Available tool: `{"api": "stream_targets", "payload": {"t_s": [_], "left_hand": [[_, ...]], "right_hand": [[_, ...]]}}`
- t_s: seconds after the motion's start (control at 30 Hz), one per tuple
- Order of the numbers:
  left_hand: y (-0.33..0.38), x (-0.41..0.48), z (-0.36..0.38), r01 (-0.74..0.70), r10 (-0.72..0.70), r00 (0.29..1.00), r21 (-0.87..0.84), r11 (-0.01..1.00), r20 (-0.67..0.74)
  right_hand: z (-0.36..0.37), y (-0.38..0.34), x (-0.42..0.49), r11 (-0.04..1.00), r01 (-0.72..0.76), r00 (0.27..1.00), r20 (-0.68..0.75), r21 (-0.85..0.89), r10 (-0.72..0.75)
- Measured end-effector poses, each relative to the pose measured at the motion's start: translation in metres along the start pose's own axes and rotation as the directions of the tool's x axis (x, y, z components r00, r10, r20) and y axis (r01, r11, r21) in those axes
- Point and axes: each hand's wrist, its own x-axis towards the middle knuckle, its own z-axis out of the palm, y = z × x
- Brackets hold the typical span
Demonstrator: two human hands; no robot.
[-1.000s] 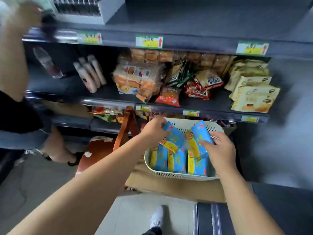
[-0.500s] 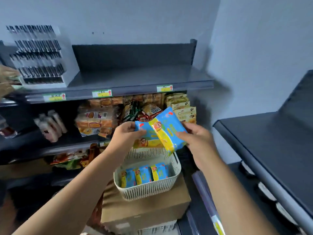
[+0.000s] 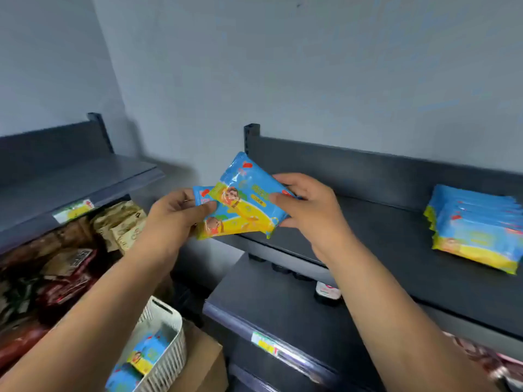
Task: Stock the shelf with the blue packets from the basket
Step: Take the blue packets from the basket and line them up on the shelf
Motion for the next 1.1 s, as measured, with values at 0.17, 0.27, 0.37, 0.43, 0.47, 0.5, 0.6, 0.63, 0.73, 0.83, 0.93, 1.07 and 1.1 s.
{"api": "stream_targets", "payload": {"t_s": [0.17,0.27,0.37,0.43,0.47,0.5,0.6,0.63,0.73,0.83,0.93,1.07,1.1], "left_hand": [[0.000,-0.009,0.110,0.042,-0.032,0.962,-0.030,0.999,0.272],[-0.006,-0.026,0.183,0.081,-0.065,0.905,-0.021,0.997,0.420],[-0.014,-0.047,0.254,0.105,-0.087,0.830,-0.001,0.995,0.551],[-0.021,-0.060,0.298,0.122,-0.104,0.793,0.010,0.992,0.600],[-0.025,-0.065,0.318,0.121,-0.108,0.781,0.020,0.992,0.616],[-0.028,-0.069,0.336,0.116,-0.107,0.771,0.026,0.993,0.627],[-0.039,-0.070,0.378,0.045,-0.093,0.755,0.090,0.995,0.650],[-0.043,-0.069,0.388,0.005,-0.086,0.752,0.125,0.992,0.654],[-0.056,-0.057,0.406,-0.100,-0.050,0.775,0.202,0.974,0.630],[-0.071,-0.043,0.411,-0.272,0.044,0.839,0.348,0.897,0.543],[-0.078,-0.039,0.409,-0.356,0.095,0.892,0.560,0.748,0.442],[-0.083,-0.035,0.413,-0.286,0.003,0.920,0.668,0.687,0.391],[-0.084,-0.033,0.413,-0.270,-0.021,0.919,0.665,0.696,0.395]], "right_hand": [[-0.098,-0.023,-0.050,0.988,0.059,0.951,-0.294,-0.140,-0.099],[-0.157,-0.037,-0.082,0.974,0.054,0.885,-0.441,-0.220,-0.148],[-0.215,-0.051,-0.113,0.963,0.016,0.833,-0.529,-0.270,-0.162],[-0.249,-0.059,-0.132,0.957,-0.006,0.806,-0.568,-0.289,-0.166],[-0.264,-0.062,-0.140,0.953,-0.018,0.794,-0.584,-0.303,-0.170],[-0.279,-0.064,-0.146,0.947,-0.036,0.781,-0.600,-0.319,-0.173],[-0.316,-0.067,-0.155,0.928,-0.085,0.752,-0.634,-0.362,-0.178],[-0.326,-0.067,-0.155,0.923,-0.093,0.749,-0.637,-0.375,-0.183],[-0.353,-0.062,-0.150,0.908,-0.112,0.776,-0.606,-0.404,-0.174],[-0.369,-0.056,-0.138,0.877,-0.136,0.823,-0.545,-0.461,-0.158],[-0.374,-0.046,-0.125,0.850,-0.116,0.862,-0.477,-0.514,-0.172],[-0.373,-0.031,-0.111,0.806,-0.138,0.910,-0.395,-0.576,-0.127],[-0.372,-0.027,-0.107,0.792,-0.139,0.914,-0.385,-0.594,-0.129]]}}
